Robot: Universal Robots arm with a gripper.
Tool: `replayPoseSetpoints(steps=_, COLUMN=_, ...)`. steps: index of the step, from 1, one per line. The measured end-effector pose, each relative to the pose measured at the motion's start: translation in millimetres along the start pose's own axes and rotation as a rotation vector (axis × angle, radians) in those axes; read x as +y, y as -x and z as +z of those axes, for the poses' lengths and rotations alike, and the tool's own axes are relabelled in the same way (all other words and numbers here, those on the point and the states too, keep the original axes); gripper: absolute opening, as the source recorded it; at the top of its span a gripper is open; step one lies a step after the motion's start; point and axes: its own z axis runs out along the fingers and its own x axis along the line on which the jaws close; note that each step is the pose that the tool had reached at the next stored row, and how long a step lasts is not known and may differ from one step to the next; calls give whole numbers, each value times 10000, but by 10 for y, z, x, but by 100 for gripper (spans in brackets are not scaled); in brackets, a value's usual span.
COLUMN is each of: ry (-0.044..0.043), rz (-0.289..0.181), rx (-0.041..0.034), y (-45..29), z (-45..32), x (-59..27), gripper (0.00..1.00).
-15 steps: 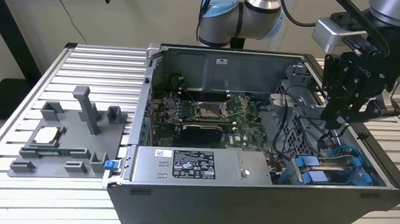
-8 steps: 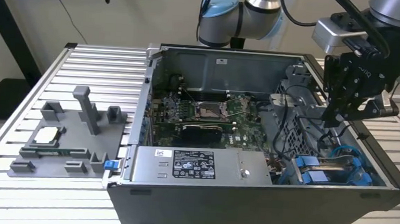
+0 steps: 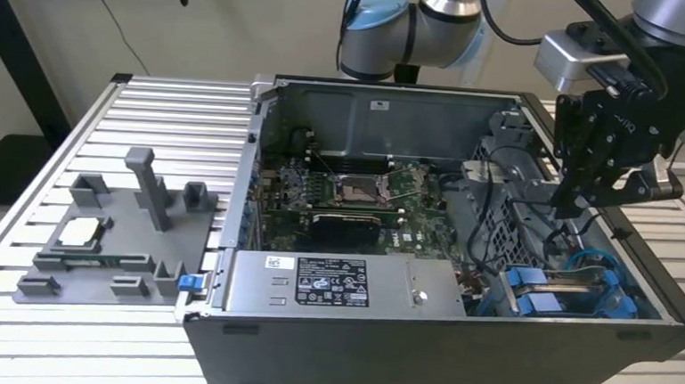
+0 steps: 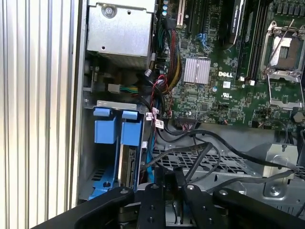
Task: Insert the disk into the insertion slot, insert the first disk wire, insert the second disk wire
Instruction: 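Insert the first disk wire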
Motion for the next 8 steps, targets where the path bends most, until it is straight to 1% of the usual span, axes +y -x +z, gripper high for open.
replayPoseSetpoints(steps=2, ry=0, rz=0, rx=3, y=0, z=2, x=0, gripper=0)
replayPoseSetpoints(steps=3, ry=2, rz=0, rx=23, y=0, z=4, x=0, gripper=0)
replayPoseSetpoints(steps=4, ry=7, rz=-3, rx=58, y=-1, z=4, x=-3, gripper=0)
replayPoseSetpoints(steps=6, ry=44, rz=-7, rx=147, y=-1, z=7, x=-12, gripper=0)
replayPoseSetpoints(steps=7, ry=85, rz=-10, rx=211, y=-2, z=8, x=-20, gripper=0)
replayPoseSetpoints(steps=8, ry=137, rz=-14, rx=291, y=-3, z=8, x=-31, gripper=0)
